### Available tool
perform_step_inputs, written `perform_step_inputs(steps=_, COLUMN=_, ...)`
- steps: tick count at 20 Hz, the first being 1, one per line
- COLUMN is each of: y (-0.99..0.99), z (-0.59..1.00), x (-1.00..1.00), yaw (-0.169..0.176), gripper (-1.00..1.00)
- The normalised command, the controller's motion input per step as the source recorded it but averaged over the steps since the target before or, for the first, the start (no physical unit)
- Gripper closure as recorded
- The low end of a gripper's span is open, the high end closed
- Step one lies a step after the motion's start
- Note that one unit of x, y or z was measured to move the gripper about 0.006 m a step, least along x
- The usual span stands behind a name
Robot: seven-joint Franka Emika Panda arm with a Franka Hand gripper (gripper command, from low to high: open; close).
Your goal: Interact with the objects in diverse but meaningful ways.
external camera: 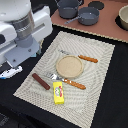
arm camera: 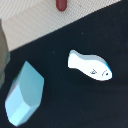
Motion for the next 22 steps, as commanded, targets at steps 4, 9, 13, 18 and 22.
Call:
perform_step_inputs(steps=4, y=0.45, z=0.00, x=-0.36, yaw=0.154, gripper=-1.00)
perform_step_inputs(steps=9, y=0.56, z=0.00, x=-0.34, yaw=0.119, gripper=-1.00)
perform_step_inputs(steps=13, y=0.69, z=-0.01, x=-0.34, yaw=0.073, gripper=-1.00)
perform_step_inputs(steps=18, y=0.72, z=-0.07, x=-0.34, yaw=0.042, gripper=-1.00)
perform_step_inputs(steps=22, y=0.71, z=-0.11, x=-0.35, yaw=0.033, gripper=-1.00)
